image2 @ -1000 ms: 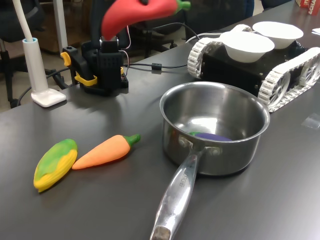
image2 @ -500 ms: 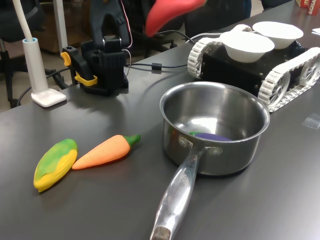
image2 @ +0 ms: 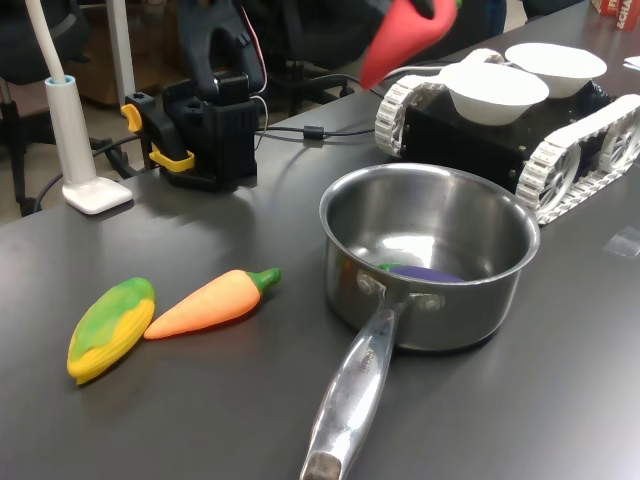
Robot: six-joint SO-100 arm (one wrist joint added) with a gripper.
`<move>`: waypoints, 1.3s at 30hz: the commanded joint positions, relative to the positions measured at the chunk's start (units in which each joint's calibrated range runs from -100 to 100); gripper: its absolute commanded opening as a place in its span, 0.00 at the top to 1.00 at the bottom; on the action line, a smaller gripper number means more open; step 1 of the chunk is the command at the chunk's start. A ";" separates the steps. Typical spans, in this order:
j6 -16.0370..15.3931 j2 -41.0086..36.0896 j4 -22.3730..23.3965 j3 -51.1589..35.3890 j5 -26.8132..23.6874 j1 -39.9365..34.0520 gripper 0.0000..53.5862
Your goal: Pick up the chilli and place them in the pan
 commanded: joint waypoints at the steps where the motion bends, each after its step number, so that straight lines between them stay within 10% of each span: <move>1: 3.13 -3.75 -5.11 0.66 -0.39 -5.25 1.00; 39: 3.64 -5.35 -26.18 39.73 -1.37 -8.34 1.00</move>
